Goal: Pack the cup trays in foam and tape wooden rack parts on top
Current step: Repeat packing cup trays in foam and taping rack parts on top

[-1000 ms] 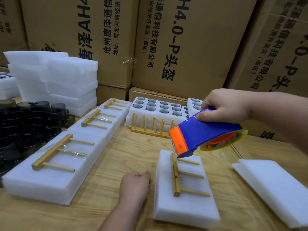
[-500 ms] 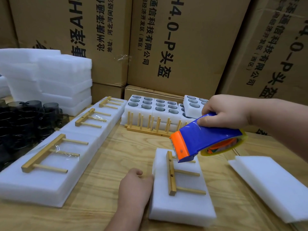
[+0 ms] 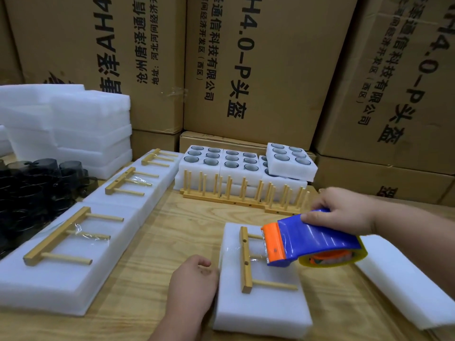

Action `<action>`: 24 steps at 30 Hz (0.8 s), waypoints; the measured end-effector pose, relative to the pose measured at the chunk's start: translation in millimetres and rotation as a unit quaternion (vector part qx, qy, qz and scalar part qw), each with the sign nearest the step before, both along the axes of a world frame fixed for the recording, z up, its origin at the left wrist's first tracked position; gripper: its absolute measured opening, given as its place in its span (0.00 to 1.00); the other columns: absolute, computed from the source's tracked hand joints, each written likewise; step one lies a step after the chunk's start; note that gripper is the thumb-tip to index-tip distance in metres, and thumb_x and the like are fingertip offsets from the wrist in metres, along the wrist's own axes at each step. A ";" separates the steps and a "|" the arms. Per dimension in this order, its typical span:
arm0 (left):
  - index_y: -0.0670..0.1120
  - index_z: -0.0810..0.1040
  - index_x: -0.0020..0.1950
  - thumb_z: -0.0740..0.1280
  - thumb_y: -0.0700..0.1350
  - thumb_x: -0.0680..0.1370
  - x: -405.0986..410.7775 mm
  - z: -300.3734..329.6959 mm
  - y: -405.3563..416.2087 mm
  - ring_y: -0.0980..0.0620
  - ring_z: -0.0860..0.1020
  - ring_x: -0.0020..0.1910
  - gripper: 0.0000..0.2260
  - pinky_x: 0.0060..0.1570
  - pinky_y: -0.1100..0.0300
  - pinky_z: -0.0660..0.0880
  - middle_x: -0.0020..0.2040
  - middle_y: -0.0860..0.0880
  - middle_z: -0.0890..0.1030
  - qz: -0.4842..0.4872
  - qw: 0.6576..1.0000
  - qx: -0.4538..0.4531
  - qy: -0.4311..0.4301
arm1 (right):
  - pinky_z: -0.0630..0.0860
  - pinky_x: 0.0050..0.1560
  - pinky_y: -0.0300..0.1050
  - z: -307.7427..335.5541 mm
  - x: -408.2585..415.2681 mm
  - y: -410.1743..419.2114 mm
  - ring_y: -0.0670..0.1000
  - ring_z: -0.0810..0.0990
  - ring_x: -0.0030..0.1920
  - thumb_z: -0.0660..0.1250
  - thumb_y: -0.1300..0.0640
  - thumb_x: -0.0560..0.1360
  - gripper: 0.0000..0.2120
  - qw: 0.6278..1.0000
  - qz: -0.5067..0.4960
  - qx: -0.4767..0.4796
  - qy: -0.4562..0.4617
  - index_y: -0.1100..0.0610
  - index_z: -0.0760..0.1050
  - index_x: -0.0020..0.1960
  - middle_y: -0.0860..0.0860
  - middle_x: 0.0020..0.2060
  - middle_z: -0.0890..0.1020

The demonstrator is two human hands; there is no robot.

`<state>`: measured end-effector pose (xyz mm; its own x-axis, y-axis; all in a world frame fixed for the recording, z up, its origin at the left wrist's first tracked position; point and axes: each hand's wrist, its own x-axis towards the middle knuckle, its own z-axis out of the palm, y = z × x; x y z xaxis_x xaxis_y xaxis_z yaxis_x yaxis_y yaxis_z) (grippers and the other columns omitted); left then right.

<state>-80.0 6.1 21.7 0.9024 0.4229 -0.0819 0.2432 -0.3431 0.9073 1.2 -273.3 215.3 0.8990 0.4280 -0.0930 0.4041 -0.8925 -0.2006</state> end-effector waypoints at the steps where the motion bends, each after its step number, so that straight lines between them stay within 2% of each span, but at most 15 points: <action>1: 0.52 0.79 0.48 0.73 0.46 0.72 1.4 2.9 1.9 0.55 0.82 0.30 0.07 0.30 0.62 0.76 0.35 0.53 0.83 0.003 0.999 -0.043 -0.005 | 0.68 0.32 0.40 -5.9 -0.4 -2.6 0.42 0.74 0.27 0.66 0.38 0.78 0.22 1.000 -0.003 0.013 0.004 0.47 0.76 0.30 0.44 0.25 0.77; 3: 0.51 0.80 0.53 0.73 0.44 0.75 4.2 9.8 4.9 0.53 0.82 0.33 0.08 0.34 0.58 0.79 0.43 0.50 0.83 0.025 0.992 -0.117 -0.048 | 0.68 0.32 0.39 -15.0 -0.7 -6.6 0.42 0.74 0.27 0.66 0.38 0.78 0.21 0.999 -0.006 0.033 0.011 0.44 0.76 0.29 0.44 0.25 0.77; 5: 0.55 0.79 0.56 0.72 0.46 0.77 6.3 21.3 2.1 0.58 0.81 0.47 0.09 0.46 0.60 0.78 0.53 0.55 0.82 0.016 0.987 -0.112 -0.117 | 0.68 0.32 0.38 -22.1 -0.4 -8.4 0.41 0.74 0.27 0.65 0.37 0.77 0.19 0.999 -0.002 0.047 0.019 0.40 0.77 0.30 0.42 0.25 0.77; 7: 0.60 0.77 0.62 0.72 0.50 0.78 8.1 38.8 -10.9 0.64 0.75 0.61 0.14 0.60 0.62 0.71 0.62 0.63 0.78 -0.053 0.979 -0.100 -0.170 | 0.67 0.32 0.38 -28.6 1.0 -8.6 0.40 0.74 0.28 0.63 0.34 0.74 0.16 0.998 0.002 0.054 0.031 0.37 0.77 0.30 0.40 0.25 0.77; 9: 0.65 0.71 0.71 0.70 0.58 0.77 11.2 56.6 -31.6 0.68 0.67 0.66 0.22 0.64 0.64 0.64 0.69 0.69 0.69 -0.146 0.973 -0.066 -0.168 | 0.67 0.33 0.38 -34.5 4.4 -9.5 0.40 0.74 0.28 0.60 0.32 0.71 0.15 0.998 0.004 0.056 0.037 0.37 0.76 0.31 0.39 0.25 0.77; 12: 0.66 0.55 0.80 0.64 0.68 0.73 19.4 68.3 -61.5 0.67 0.55 0.74 0.37 0.62 0.74 0.60 0.74 0.70 0.55 -0.246 0.960 0.027 -0.128 | 0.68 0.33 0.40 -40.5 9.1 -15.5 0.42 0.74 0.29 0.60 0.32 0.70 0.19 0.997 0.007 0.073 0.029 0.45 0.77 0.32 0.42 0.26 0.76; 14: 0.60 0.46 0.82 0.63 0.70 0.74 23.4 65.1 -72.7 0.63 0.45 0.80 0.43 0.73 0.67 0.52 0.80 0.66 0.48 -0.285 0.946 0.113 -0.106 | 0.70 0.35 0.42 -44.4 9.0 -20.8 0.42 0.74 0.30 0.59 0.33 0.71 0.20 0.996 0.009 0.081 0.022 0.47 0.78 0.35 0.42 0.29 0.78; 15: 0.58 0.43 0.83 0.63 0.72 0.73 24.3 61.8 -76.2 0.61 0.43 0.80 0.47 0.77 0.62 0.48 0.82 0.62 0.48 -0.289 0.941 0.149 -0.095 | 0.72 0.37 0.42 -46.6 8.1 -24.0 0.42 0.76 0.33 0.60 0.33 0.71 0.18 0.996 0.006 0.088 0.019 0.45 0.79 0.37 0.41 0.31 0.80; 18: 0.57 0.39 0.82 0.61 0.79 0.64 27.5 53.3 -78.8 0.59 0.44 0.81 0.56 0.78 0.57 0.48 0.83 0.60 0.50 -0.267 0.948 0.155 -0.079 | 0.76 0.46 0.42 -56.6 1.5 -35.1 0.41 0.80 0.45 0.61 0.34 0.74 0.13 0.992 -0.002 0.124 0.003 0.39 0.79 0.49 0.37 0.42 0.82; 19: 0.57 0.39 0.82 0.60 0.81 0.62 28.9 51.3 -78.8 0.58 0.45 0.81 0.58 0.79 0.56 0.49 0.83 0.60 0.51 -0.265 0.948 0.160 -0.077 | 0.77 0.50 0.42 -60.1 -2.2 -39.7 0.40 0.80 0.49 0.62 0.31 0.73 0.15 0.990 -0.001 0.138 -0.001 0.36 0.77 0.55 0.36 0.48 0.81; 21: 0.56 0.40 0.83 0.57 0.84 0.60 30.6 49.2 -78.7 0.56 0.46 0.81 0.60 0.79 0.53 0.51 0.83 0.59 0.52 -0.265 0.944 0.186 -0.069 | 0.75 0.57 0.35 -67.0 -12.9 -48.3 0.37 0.77 0.59 0.64 0.24 0.68 0.28 0.989 0.024 0.144 0.008 0.28 0.67 0.65 0.31 0.59 0.76; 23: 0.55 0.40 0.83 0.56 0.84 0.59 31.7 48.5 -79.2 0.54 0.46 0.82 0.60 0.79 0.53 0.51 0.83 0.58 0.51 -0.266 0.939 0.209 -0.061 | 0.71 0.62 0.32 -74.0 -22.2 -54.5 0.34 0.71 0.65 0.68 0.19 0.61 0.44 0.993 0.080 0.084 -0.011 0.26 0.56 0.72 0.26 0.65 0.67; 24: 0.55 0.41 0.83 0.55 0.84 0.60 31.9 48.4 -80.0 0.53 0.45 0.82 0.60 0.79 0.53 0.51 0.83 0.57 0.51 -0.269 0.936 0.220 -0.059 | 0.70 0.63 0.33 -77.6 -24.9 -56.8 0.33 0.69 0.65 0.69 0.19 0.59 0.49 0.993 0.102 0.047 -0.031 0.27 0.53 0.74 0.26 0.66 0.65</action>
